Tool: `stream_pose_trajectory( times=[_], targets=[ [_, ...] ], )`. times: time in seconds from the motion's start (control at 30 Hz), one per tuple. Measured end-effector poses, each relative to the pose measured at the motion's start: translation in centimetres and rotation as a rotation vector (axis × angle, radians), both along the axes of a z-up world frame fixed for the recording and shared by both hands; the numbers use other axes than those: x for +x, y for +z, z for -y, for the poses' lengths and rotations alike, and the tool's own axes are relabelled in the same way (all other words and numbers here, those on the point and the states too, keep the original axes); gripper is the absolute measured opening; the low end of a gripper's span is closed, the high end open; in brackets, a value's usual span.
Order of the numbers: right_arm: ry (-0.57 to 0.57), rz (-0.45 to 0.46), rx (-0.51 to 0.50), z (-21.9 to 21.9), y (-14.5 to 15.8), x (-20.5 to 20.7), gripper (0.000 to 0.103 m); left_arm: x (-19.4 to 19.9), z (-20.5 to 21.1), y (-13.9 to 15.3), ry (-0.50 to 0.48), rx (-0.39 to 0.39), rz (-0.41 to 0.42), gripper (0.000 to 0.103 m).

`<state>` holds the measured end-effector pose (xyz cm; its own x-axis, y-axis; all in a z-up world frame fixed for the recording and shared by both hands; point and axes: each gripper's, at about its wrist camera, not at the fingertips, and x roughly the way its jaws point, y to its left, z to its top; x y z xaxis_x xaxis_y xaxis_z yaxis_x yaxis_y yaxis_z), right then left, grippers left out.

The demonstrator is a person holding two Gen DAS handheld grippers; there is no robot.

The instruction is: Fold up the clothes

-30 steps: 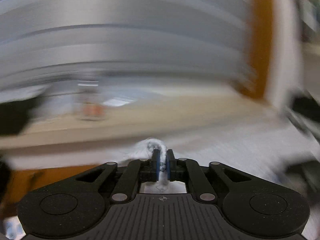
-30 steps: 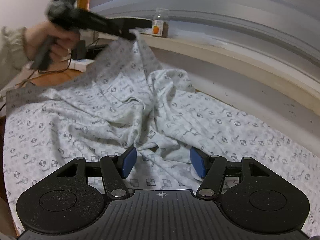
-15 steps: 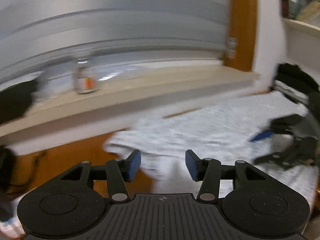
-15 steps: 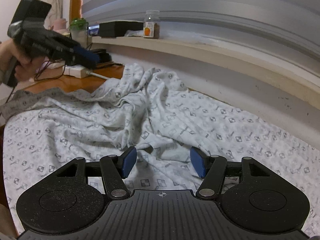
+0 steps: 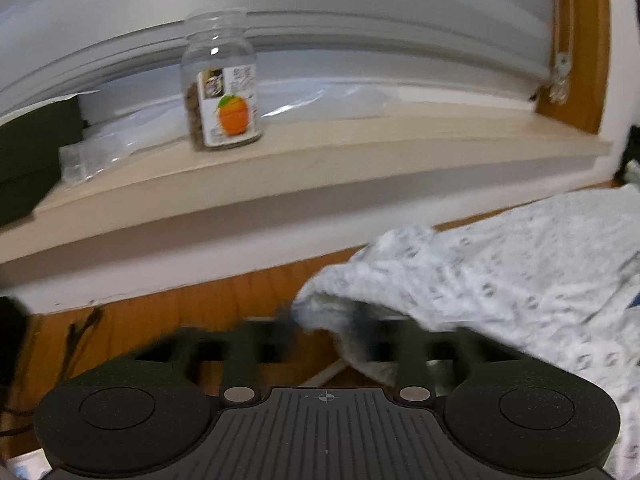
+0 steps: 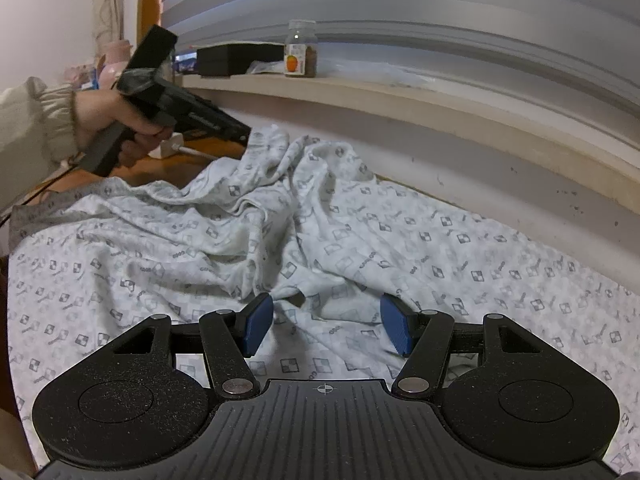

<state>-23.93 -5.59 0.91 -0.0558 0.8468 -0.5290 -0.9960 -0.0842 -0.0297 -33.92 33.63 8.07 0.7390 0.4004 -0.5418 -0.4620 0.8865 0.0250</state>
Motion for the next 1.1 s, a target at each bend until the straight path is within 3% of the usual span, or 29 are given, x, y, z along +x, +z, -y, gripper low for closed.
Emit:
stream_pose_trajectory(
  times=[0.1, 0.4, 0.63, 0.67, 0.77, 0.93, 1.1],
  targets=[
    [-0.001, -0.016, 0.010, 0.1, 0.0, 0.2, 0.060, -2.6, -1.1, 2.5, 0.125, 0.045, 0.156, 0.009],
    [-0.011, -0.041, 0.013, 0.4, 0.0, 0.6, 0.060, -4.2, -3.4, 0.8, 0.215, 0.072, 0.094, 0.010],
    [-0.007, -0.034, -0.012, -0.1, 0.0, 0.4, 0.061, -5.9, -4.8, -0.5, 0.275, 0.081, 0.047, 0.030],
    [-0.006, -0.033, -0.014, -0.1, 0.0, 0.3, 0.061, -6.7, -4.6, -0.5, 0.279, 0.071, 0.048, 0.036],
    [-0.009, -0.029, -0.014, -0.1, 0.0, 0.3, 0.061, -10.1, -3.0, 0.1, 0.273, 0.049, 0.050, 0.048],
    [-0.018, -0.040, -0.027, -0.3, -0.1, 0.5, 0.061, -16.7, 2.0, 0.7, 0.227, 0.012, 0.033, 0.049],
    [-0.009, 0.002, -0.037, -0.4, -0.2, -0.2, 0.064, -23.3, 7.9, -0.4, 0.195, -0.121, 0.080, 0.055]
  ],
)
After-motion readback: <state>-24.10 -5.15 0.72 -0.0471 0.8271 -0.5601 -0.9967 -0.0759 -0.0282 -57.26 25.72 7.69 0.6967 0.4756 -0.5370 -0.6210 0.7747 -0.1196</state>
